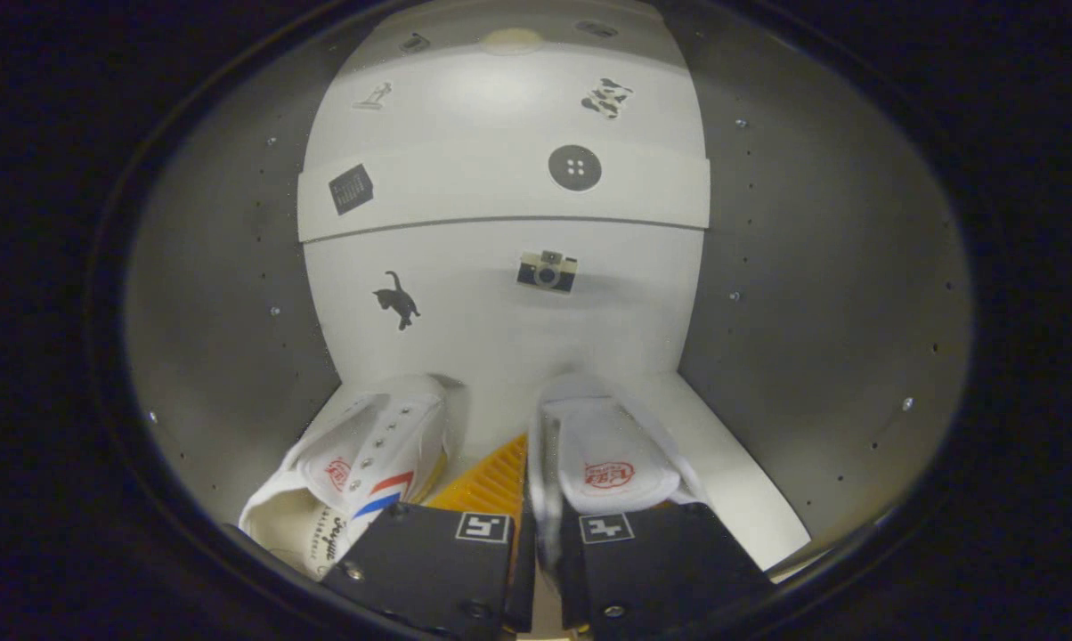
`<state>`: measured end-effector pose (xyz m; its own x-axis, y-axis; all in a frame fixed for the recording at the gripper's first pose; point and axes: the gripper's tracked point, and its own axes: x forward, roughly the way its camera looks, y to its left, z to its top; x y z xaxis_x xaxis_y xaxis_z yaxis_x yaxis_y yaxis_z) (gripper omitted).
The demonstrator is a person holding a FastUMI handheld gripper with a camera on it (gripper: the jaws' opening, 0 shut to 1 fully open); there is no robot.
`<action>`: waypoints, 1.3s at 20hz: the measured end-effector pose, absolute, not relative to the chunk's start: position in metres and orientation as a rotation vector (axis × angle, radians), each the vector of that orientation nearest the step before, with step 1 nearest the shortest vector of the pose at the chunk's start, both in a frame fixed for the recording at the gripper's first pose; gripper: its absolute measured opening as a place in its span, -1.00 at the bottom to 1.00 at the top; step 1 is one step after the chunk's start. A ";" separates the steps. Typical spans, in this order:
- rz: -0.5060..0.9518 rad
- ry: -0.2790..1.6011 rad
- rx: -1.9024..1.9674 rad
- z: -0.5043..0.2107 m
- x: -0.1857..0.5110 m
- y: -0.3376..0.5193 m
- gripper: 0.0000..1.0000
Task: Open the shoe cabinet door, grab the shoes and put them into the shoe cabinet, then close the shoe cabinet door.
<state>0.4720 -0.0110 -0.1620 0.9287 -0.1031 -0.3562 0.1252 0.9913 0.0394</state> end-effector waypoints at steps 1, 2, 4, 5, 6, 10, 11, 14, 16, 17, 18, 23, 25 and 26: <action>-0.123 0.369 0.059 -0.163 0.471 -0.012 -0.65; -0.120 0.375 0.061 -0.163 0.469 -0.012 -0.62; -0.104 0.390 0.064 -0.163 0.461 -0.012 -0.45; -0.095 0.387 0.048 -0.160 0.457 -0.011 -0.37; -0.095 0.373 0.045 -0.157 0.452 -0.012 -0.16; -0.070 0.338 0.079 -0.144 0.424 -0.004 0.30; -0.072 0.326 0.078 -0.140 0.416 -0.004 0.42; -0.092 0.251 0.042 -0.118 0.389 -0.009 0.56; -0.094 0.217 0.024 -0.110 0.369 -0.006 0.72; -0.088 0.209 0.029 -0.106 0.358 -0.002 0.86; -0.088 0.208 0.030 -0.104 0.347 0.000 1.00; -0.078 0.188 0.033 -0.098 0.293 0.014 1.00; -0.056 0.184 0.039 -0.095 0.264 0.024 1.00; -0.044 0.180 0.044 -0.092 0.249 0.028 1.00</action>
<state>0.2489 0.0284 -0.0924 0.9829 -0.0402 -0.1796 0.0482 0.9980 0.0402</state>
